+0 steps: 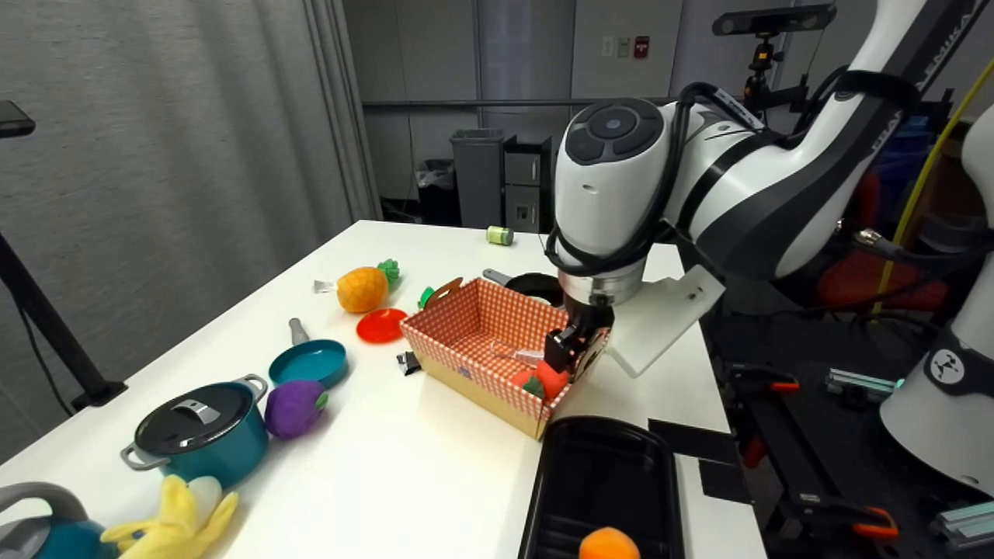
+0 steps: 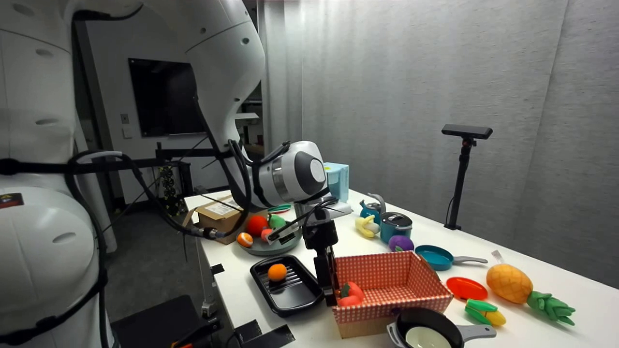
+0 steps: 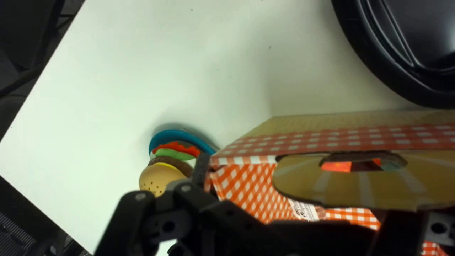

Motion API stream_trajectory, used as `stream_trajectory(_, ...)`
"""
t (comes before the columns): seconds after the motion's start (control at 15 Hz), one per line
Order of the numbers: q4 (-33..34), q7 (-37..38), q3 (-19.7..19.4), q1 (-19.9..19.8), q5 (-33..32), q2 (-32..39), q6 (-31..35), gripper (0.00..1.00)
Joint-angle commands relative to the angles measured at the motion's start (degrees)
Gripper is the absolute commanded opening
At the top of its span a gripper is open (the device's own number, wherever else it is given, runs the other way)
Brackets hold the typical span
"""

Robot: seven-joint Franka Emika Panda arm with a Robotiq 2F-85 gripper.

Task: Slide the box to the right

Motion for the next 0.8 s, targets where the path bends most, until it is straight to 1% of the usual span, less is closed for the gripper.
stream_trajectory(0.0,-2.9,1.6,3.9,-4.2,-2.4,-3.6,1.4,1.00)
stream_trajectory(0.2,-3.5,1.5,5.1,-6.0,-5.1,-4.1,6.0,1.00)
stream_trajectory(0.4,-3.6,2.0,5.1,-7.4,-12.5,-4.3,9.9,1.00)
stream_trajectory(0.47,-3.5,2.4,2.8,-5.7,-15.1,-4.3,11.1,1.00)
stream_trajectory(0.73,-2.8,5.8,1.1,-5.8,-26.1,-4.4,13.8,1.00)
